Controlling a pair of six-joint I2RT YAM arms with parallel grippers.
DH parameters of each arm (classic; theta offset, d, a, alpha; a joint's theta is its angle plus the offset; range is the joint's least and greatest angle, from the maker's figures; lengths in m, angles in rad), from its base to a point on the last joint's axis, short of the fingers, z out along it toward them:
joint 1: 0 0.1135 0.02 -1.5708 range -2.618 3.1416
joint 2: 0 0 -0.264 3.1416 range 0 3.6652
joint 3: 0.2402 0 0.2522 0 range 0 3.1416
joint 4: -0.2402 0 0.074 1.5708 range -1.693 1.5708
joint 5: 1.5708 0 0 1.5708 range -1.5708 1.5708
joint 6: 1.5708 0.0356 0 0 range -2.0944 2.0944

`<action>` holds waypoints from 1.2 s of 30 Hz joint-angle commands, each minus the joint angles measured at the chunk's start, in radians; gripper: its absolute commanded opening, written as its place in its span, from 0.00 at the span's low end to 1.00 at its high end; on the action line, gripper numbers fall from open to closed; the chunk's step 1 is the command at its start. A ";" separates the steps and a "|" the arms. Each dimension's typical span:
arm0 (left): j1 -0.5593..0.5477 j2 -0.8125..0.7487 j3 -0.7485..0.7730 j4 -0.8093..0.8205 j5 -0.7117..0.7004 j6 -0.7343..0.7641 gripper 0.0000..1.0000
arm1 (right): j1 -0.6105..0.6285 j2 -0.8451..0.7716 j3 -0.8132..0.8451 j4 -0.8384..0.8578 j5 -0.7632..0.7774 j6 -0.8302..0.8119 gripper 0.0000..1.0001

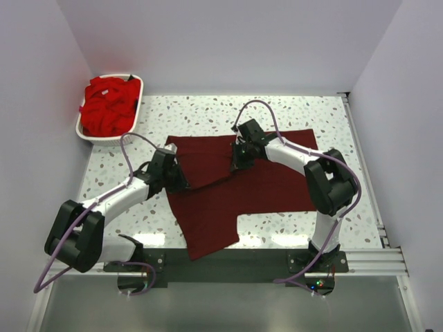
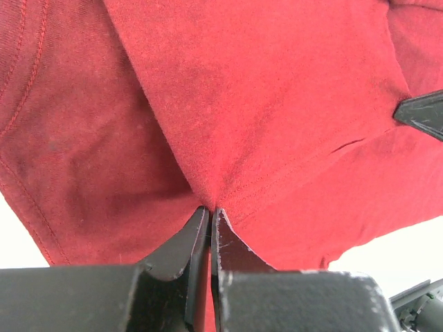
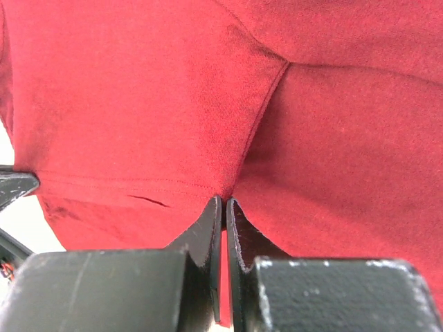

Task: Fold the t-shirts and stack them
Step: Fold the tshirt

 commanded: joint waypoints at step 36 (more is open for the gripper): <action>0.206 0.406 0.502 0.143 -0.124 0.154 0.36 | -0.582 0.080 0.186 0.068 0.072 0.005 0.52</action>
